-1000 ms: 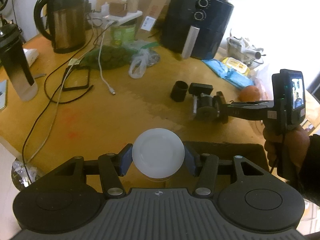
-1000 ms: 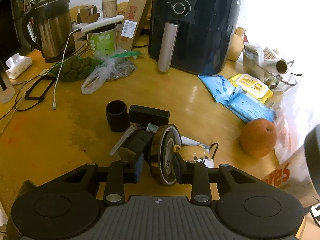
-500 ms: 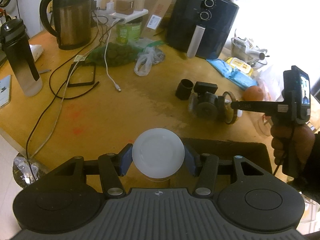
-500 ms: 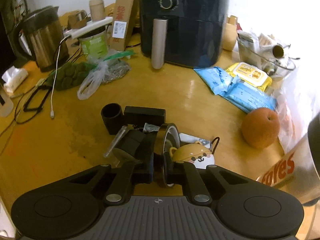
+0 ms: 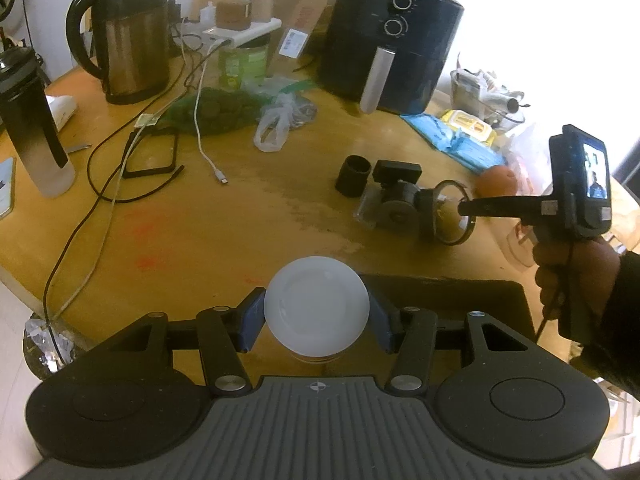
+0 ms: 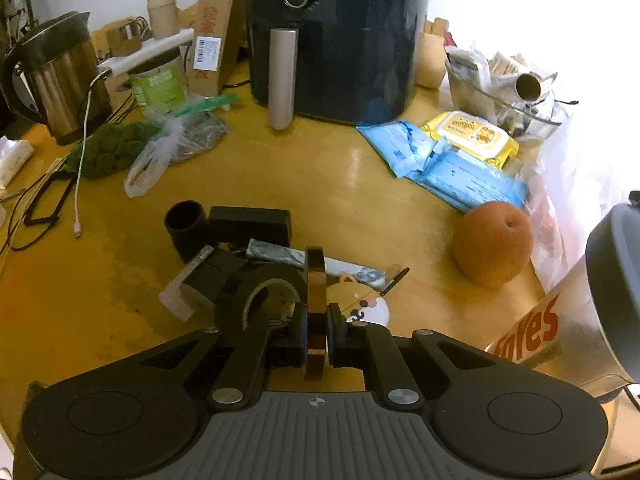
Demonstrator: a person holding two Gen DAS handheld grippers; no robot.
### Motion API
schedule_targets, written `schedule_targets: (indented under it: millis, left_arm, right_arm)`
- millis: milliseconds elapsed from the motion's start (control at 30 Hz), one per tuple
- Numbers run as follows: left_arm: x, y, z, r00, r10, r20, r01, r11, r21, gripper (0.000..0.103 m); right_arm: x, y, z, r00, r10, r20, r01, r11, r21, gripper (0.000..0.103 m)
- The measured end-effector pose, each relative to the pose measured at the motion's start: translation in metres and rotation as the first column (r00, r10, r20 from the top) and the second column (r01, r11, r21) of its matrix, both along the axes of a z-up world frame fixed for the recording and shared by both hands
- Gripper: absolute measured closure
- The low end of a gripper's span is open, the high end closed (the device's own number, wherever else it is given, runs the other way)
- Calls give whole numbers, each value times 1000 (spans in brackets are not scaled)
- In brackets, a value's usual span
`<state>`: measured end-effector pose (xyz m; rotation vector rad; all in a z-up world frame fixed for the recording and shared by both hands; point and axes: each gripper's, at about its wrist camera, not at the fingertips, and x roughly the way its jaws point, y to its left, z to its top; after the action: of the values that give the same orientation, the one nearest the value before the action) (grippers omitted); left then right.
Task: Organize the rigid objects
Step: 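Grasp the black tape roll by its edge with the right gripper, then carry the tape roll into the box and open the right gripper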
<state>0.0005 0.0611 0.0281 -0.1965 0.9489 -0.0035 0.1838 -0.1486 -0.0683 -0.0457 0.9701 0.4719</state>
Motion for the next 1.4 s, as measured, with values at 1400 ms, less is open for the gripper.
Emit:
schedule_targets:
  millis: [1400]
  left_arm:
    - [22,-63,-29,981,-182,-65,184,982,29,50]
  right_arm:
    - [-103,-99,53,995,29,-99,3,951,309,91]
